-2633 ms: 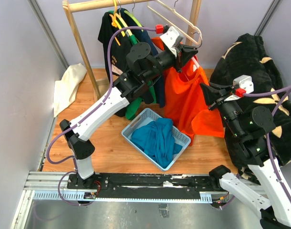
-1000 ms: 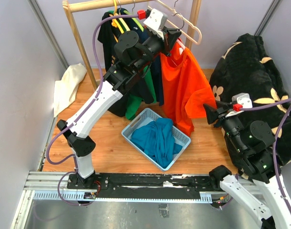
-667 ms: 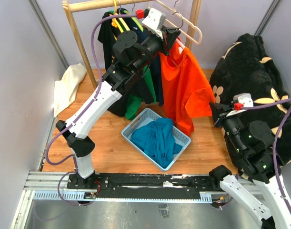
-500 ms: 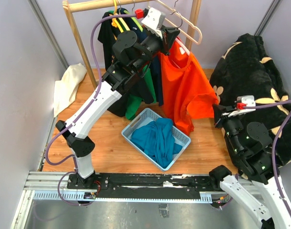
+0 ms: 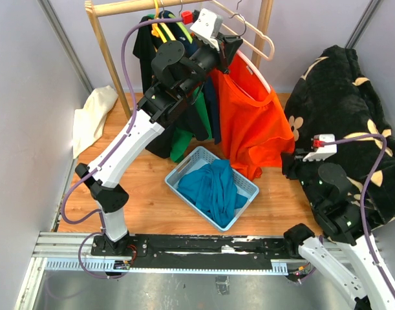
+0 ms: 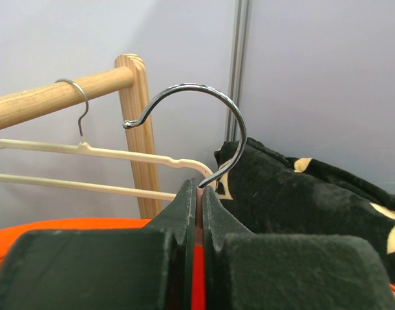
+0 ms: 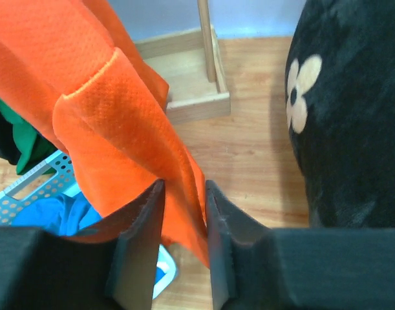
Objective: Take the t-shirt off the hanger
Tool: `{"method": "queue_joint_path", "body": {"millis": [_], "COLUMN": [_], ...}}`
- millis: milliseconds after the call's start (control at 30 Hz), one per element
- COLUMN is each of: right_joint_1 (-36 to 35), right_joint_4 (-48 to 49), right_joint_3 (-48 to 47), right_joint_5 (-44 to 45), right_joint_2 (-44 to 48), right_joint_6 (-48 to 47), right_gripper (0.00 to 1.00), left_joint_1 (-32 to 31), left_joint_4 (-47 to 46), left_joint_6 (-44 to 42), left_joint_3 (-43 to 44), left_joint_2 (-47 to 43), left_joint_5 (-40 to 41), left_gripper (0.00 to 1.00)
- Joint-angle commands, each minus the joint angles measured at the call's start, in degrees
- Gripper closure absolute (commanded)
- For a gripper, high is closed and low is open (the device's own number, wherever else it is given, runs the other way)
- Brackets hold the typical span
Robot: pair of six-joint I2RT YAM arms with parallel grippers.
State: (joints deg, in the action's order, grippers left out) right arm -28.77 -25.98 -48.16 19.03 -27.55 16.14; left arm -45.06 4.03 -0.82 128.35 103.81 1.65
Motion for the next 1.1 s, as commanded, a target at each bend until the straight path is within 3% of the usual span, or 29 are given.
{"method": "queue_joint_path", "body": {"millis": [0,67,133,400,733,833,900,967,1067], "right_joint_1": [-0.58,-0.58,-0.57,-0.58,-0.51,-0.58,-0.58,-0.55,-0.57], "right_joint_4": [6.65,8.73,10.04,15.99,22.12,22.34,22.54,22.42,21.06], "right_joint_3": [2.11,2.65,2.61,0.81,-2.46,-3.39,-3.44,-3.17,-2.55], "right_joint_5": [-5.76,-6.79,-7.84,-14.11,-12.36,-11.72,-11.45,-11.03,-10.15], "right_joint_2": [6.4,8.48,9.77,8.36,1.91,0.6,0.42,0.52,1.2], "right_joint_6": [-3.99,-5.79,-7.59,-11.77,-13.58,-14.15,-14.19,-13.77,-13.12], "right_gripper": [0.53,0.39,0.34,0.34,0.38,0.45,0.58,0.78,0.92], "left_joint_1": [0.76,0.76,0.76,0.76,0.76,0.76,0.76,0.76,0.76], "left_joint_4": [-3.96,-3.78,-3.6,-3.07,-3.16,-2.98,-2.98,-3.06,-3.13], "left_joint_6": [0.32,0.33,0.36,0.64,0.89,0.97,0.98,0.97,0.98], "left_joint_3": [2.34,2.34,2.26,1.65,0.23,0.25,0.23,0.36,0.61], "left_joint_2": [-2.22,-2.16,-2.21,-2.27,-2.43,-2.47,-2.45,-2.39,-2.37], "left_joint_5": [-0.69,-0.92,-1.11,-2.08,-2.76,-2.87,-2.74,-2.71,-2.18], "left_gripper": [1.0,1.0,1.0,1.0,0.99,0.99,0.99,1.0,0.99]}}
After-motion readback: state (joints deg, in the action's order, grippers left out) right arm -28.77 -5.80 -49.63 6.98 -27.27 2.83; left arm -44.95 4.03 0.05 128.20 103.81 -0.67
